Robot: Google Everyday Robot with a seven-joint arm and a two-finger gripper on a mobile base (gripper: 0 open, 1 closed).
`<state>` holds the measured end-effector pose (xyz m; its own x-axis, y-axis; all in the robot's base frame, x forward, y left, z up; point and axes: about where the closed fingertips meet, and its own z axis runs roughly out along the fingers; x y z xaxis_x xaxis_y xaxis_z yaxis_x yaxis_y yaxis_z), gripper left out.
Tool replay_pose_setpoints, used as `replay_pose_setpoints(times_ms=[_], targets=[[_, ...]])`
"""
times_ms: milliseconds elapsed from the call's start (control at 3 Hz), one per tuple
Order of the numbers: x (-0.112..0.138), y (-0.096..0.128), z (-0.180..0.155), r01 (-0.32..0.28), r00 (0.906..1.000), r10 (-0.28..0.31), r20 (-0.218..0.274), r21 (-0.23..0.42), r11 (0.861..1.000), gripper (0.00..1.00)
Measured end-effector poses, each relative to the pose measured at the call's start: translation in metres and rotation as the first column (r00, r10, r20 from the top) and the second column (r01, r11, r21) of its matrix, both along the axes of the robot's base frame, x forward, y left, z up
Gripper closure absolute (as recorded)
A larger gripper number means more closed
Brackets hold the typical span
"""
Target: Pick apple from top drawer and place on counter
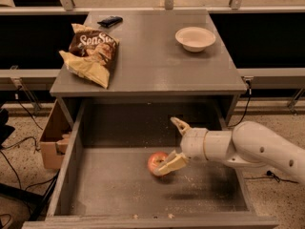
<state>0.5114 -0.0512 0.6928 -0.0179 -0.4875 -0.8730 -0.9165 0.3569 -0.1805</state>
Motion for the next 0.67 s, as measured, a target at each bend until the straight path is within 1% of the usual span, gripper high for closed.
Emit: replay_pose_setpoints(times_ms=[333, 667], targets=[[-0.008, 0.017, -0.032, -0.030, 0.9995, 0.030, -0.006, -0.064, 0.998, 0.00], [-0.018, 0.027, -0.064, -0.063, 0.9973, 0.058, -0.044, -0.129, 0.990, 0.01]])
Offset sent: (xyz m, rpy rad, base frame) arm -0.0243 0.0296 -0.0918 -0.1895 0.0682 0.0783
